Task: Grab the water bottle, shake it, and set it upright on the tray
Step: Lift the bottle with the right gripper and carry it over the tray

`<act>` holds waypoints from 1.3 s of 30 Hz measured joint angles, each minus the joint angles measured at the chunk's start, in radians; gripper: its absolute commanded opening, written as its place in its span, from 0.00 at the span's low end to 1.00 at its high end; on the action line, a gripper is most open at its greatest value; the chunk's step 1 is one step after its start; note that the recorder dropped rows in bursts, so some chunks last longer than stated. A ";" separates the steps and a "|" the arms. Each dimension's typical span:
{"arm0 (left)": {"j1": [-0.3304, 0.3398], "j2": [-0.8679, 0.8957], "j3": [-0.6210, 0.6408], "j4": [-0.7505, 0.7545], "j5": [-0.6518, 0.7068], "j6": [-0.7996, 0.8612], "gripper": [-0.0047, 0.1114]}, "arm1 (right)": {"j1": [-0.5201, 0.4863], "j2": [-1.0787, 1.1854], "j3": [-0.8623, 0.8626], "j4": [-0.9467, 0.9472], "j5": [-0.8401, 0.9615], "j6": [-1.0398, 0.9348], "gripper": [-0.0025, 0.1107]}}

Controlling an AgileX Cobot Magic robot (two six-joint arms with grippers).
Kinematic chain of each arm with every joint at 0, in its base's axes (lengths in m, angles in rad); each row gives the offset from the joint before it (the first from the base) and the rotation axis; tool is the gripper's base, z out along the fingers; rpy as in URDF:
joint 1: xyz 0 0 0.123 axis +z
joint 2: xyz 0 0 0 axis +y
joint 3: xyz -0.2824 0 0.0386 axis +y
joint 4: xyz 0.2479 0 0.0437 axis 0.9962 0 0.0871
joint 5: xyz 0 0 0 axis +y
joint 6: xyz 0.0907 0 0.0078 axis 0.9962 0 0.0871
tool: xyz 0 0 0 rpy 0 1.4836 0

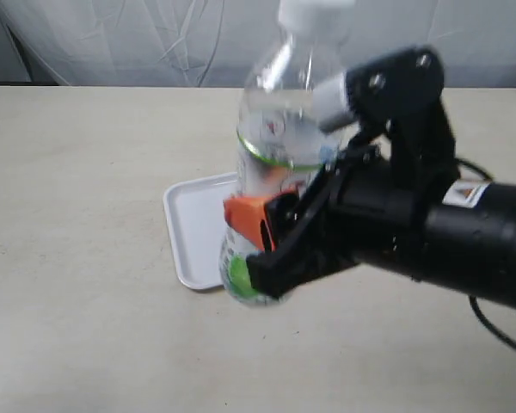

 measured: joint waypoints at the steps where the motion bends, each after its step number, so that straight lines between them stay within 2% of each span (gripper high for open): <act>1: 0.000 0.000 0.000 0.000 0.000 0.000 0.04 | -0.002 0.018 0.020 0.011 0.014 0.000 0.02; 6: 0.000 0.000 0.000 0.000 0.000 0.000 0.04 | 0.028 -0.037 0.011 0.009 0.113 -0.002 0.02; 11: 0.000 0.000 0.000 0.000 0.000 0.000 0.04 | 0.036 -0.174 -0.051 -0.003 0.000 -0.014 0.02; 15: 0.000 0.000 0.000 0.000 0.000 0.000 0.04 | 0.036 -0.123 0.036 0.003 -0.002 -0.019 0.02; 19: 0.000 0.000 0.000 0.000 0.000 0.000 0.04 | 0.036 0.001 0.134 0.014 0.111 -0.019 0.02; 24: 0.000 0.000 0.000 0.000 0.000 0.000 0.04 | 0.047 -0.043 0.082 0.007 0.169 -0.044 0.02; 27: 0.000 0.000 0.000 0.000 0.000 0.000 0.04 | 0.020 -0.068 0.074 -0.024 0.008 -0.061 0.02; 29: 0.000 0.000 0.000 0.000 0.000 0.000 0.04 | -0.018 -0.061 0.073 0.071 -0.168 -0.066 0.02; 31: 0.000 0.000 0.000 0.000 0.000 0.000 0.04 | -0.048 -0.048 0.060 0.160 -0.226 -0.092 0.02; 33: 0.000 0.000 0.000 0.000 0.000 0.000 0.04 | -0.055 -0.042 0.033 0.134 -0.109 -0.142 0.02; 36: 0.000 0.000 0.000 0.000 0.000 0.000 0.04 | -0.028 -0.040 -0.001 -0.054 0.121 -0.149 0.02; 37: 0.000 0.000 0.000 0.000 0.000 0.000 0.04 | -0.028 -0.040 0.004 -0.091 0.135 -0.114 0.02; 39: 0.000 0.000 0.000 0.000 0.000 0.000 0.04 | -0.047 -0.033 0.029 -0.111 0.045 0.004 0.02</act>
